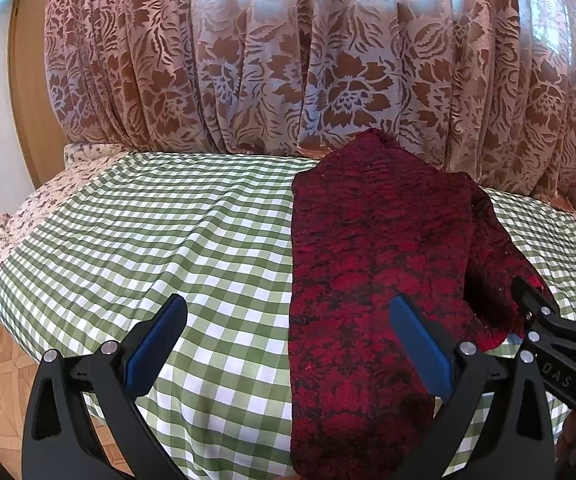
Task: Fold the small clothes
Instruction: 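Hover both grippers over the bunched red sweater, positioning to grasp it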
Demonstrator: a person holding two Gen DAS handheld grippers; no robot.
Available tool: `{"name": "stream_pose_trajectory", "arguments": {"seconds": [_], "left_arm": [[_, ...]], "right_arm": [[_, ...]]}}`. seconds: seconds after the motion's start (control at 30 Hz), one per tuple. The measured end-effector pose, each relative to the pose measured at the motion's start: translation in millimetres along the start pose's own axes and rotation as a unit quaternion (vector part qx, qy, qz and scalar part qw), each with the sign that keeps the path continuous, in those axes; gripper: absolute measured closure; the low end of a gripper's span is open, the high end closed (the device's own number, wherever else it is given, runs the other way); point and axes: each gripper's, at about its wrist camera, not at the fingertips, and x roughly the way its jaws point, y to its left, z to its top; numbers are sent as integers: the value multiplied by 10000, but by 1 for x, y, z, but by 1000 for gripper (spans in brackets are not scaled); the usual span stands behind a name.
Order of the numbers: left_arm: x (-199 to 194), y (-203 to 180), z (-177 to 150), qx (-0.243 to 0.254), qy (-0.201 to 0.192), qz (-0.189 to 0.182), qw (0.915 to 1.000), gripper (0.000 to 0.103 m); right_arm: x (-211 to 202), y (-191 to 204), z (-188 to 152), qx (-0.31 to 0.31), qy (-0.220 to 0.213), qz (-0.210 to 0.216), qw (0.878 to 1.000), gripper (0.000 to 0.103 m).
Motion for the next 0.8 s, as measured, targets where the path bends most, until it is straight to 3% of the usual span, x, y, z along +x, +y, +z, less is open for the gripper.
{"name": "stream_pose_trajectory", "arguments": {"seconds": [0.33, 0.5, 0.63, 0.8], "left_arm": [[-2, -4, -3, 140, -28, -155, 9998, 2], [-2, -4, -3, 132, -48, -139, 9998, 2], [-2, -4, -3, 136, -28, -154, 9998, 2], [-1, -8, -4, 217, -7, -198, 9996, 2]], "right_arm": [[-1, -6, 1, 39, -51, -159, 9999, 3], [-7, -39, 11, 702, -253, -715, 9946, 3], [-6, -73, 13, 1428, -217, -892, 9855, 3], [-2, -81, 12, 1459, -166, -969, 9844, 3]]}}
